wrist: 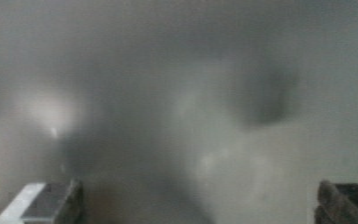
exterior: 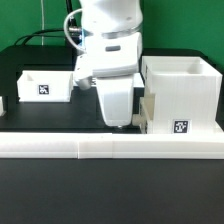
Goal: Assemble drawer
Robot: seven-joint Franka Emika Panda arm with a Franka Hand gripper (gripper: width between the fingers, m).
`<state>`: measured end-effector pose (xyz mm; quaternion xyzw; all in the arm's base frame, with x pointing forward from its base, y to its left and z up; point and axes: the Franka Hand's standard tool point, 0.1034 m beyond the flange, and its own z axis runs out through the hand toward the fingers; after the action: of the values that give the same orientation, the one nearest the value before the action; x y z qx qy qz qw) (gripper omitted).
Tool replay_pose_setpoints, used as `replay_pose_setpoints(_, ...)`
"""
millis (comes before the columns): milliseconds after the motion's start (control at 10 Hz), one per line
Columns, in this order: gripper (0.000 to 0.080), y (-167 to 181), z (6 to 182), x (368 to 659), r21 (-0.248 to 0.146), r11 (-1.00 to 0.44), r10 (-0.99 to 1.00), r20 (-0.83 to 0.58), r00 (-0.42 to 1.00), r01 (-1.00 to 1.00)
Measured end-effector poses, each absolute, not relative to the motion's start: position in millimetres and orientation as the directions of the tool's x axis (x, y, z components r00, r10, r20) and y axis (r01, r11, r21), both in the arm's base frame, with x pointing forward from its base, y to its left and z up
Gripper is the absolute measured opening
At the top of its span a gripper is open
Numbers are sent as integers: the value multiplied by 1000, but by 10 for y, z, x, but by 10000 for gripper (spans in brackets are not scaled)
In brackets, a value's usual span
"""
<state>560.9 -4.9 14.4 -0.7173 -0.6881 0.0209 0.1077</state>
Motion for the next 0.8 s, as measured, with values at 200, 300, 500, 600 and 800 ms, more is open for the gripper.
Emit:
replay_pose_setpoints(200,649,-323,152,5555,-209,12,992,126,15,978)
replay_pose_setpoints(300,649,-392,215,5571,-200,13,992,124,12,980)
replay_pose_setpoints(500,649,-611,435,5534,-143,17,994,111,-1,990)
replay_pose_setpoints(600,649,-739,575,5452,-103,-8,995,96,18,995)
replay_pose_setpoints(800,649,-923,697,5182,-41,-89,992,88,92,995)
